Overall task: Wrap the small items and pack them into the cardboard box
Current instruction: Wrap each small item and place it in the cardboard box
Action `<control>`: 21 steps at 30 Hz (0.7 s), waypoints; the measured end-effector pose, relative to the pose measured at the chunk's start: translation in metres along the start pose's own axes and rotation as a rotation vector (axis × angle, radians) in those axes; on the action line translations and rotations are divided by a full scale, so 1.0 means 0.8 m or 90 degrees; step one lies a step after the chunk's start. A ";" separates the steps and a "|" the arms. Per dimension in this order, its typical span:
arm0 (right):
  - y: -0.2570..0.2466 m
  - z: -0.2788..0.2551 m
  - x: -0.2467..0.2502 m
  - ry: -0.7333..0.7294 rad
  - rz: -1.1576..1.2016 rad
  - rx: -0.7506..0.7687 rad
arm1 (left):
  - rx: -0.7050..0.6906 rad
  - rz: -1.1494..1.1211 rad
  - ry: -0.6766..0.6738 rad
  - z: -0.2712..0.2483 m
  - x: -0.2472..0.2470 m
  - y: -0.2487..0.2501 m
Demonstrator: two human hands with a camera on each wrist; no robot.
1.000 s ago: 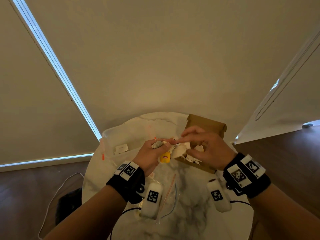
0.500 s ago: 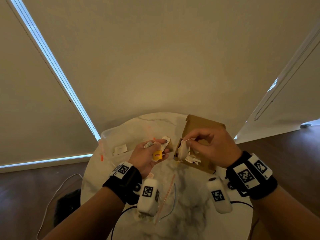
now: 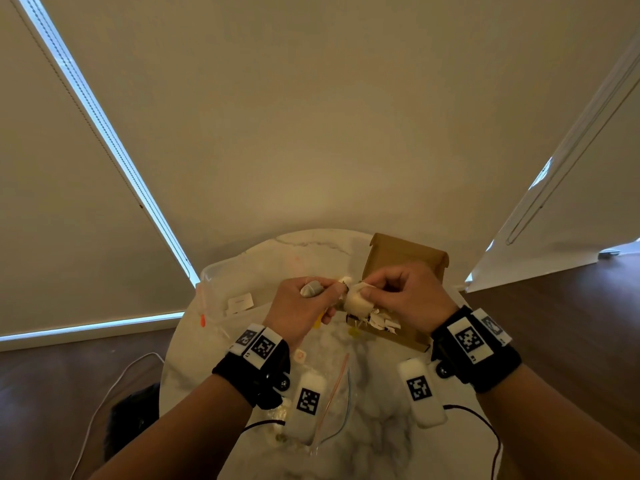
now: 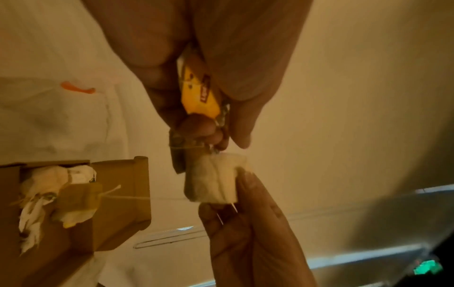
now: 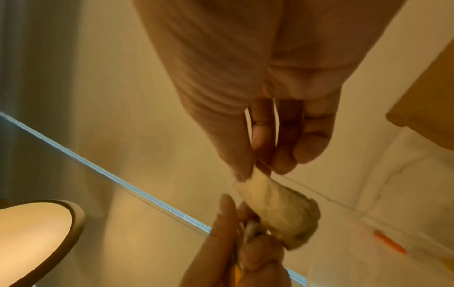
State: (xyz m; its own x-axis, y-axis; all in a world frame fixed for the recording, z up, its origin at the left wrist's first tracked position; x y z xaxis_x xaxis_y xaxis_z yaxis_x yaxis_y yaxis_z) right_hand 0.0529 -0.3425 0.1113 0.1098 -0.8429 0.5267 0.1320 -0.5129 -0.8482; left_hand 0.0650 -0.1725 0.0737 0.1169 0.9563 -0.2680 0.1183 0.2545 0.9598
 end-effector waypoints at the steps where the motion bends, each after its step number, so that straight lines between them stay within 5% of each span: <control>1: 0.001 0.000 -0.007 -0.009 0.016 -0.011 | -0.021 0.030 -0.025 -0.001 -0.005 0.003; 21: -0.014 -0.007 -0.008 0.028 0.114 -0.094 | -0.208 0.275 0.024 0.003 -0.003 0.017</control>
State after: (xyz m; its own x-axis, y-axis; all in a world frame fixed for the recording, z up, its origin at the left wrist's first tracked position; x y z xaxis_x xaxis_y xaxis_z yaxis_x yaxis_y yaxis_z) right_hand 0.0448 -0.3321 0.1173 0.0753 -0.9272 0.3669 -0.0316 -0.3699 -0.9285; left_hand 0.0685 -0.1714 0.0873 0.0506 0.9867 0.1542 -0.2467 -0.1373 0.9593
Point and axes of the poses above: each hand's wrist, its own z-axis towards the middle knuckle, its own x-axis out of the back of the hand, y = z × x, the point moved 8 cm from there along z, towards the middle knuckle, and after that the axes turned 9 degrees about -z, right-handed, at the moved point
